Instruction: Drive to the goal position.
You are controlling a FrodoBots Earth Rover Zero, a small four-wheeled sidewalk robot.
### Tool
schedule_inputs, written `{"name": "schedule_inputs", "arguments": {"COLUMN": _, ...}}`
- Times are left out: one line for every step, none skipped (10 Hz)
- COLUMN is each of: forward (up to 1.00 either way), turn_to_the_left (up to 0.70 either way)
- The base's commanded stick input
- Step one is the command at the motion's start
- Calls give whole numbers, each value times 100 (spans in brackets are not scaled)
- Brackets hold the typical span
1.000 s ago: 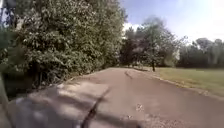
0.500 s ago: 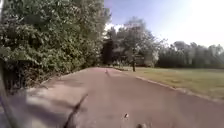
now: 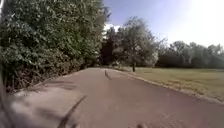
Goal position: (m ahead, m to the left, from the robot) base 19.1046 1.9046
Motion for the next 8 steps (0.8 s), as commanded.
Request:
{"name": "schedule_inputs", "arguments": {"forward": 70, "turn_to_the_left": 0}}
{"name": "schedule_inputs", "arguments": {"forward": 70, "turn_to_the_left": 0}}
{"name": "schedule_inputs", "arguments": {"forward": 70, "turn_to_the_left": 35}}
{"name": "schedule_inputs", "arguments": {"forward": 70, "turn_to_the_left": 31}}
{"name": "schedule_inputs", "arguments": {"forward": 70, "turn_to_the_left": 21}}
{"name": "schedule_inputs", "arguments": {"forward": 70, "turn_to_the_left": 11}}
{"name": "schedule_inputs", "arguments": {"forward": 70, "turn_to_the_left": 0}}
{"name": "schedule_inputs", "arguments": {"forward": 70, "turn_to_the_left": 0}}
